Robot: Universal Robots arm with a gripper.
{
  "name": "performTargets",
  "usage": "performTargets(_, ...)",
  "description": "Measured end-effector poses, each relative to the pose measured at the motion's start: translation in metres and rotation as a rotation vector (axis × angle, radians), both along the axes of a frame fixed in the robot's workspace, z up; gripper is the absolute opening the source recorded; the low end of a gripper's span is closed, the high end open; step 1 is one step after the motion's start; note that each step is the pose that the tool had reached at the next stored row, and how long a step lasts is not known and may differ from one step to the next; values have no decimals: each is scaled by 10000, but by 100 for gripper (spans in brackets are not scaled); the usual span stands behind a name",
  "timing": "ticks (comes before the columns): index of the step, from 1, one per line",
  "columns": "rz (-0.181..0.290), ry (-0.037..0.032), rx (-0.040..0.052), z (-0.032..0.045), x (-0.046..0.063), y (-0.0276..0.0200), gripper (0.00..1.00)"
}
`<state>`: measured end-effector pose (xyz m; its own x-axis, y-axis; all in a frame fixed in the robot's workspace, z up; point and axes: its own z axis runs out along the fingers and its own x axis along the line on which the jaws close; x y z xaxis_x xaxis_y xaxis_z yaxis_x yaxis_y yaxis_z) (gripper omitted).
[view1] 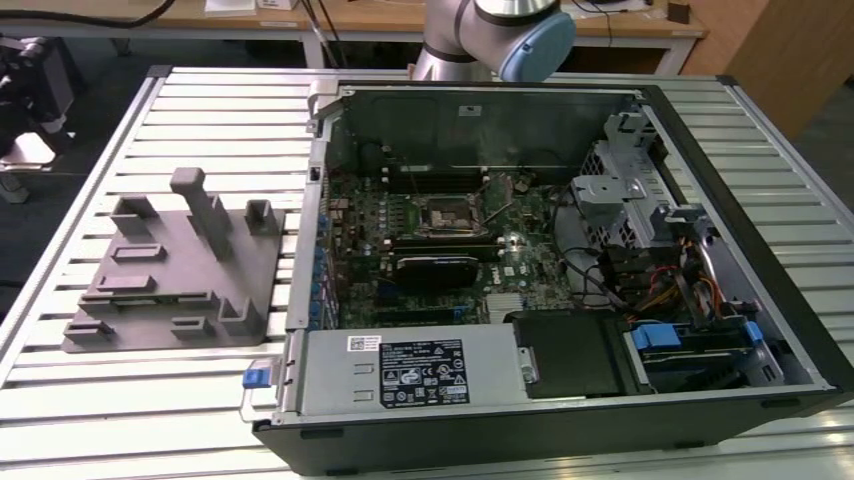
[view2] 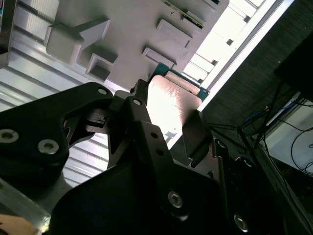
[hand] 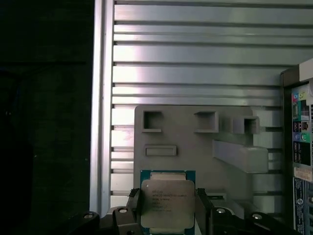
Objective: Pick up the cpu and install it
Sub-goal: 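Pick up the cpu and move it towards the insertion slot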
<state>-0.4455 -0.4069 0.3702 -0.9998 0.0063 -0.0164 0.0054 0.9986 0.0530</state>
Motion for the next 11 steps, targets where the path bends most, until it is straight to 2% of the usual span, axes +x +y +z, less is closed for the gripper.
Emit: performTargets(11,0,-32,0,303,0,6,53)
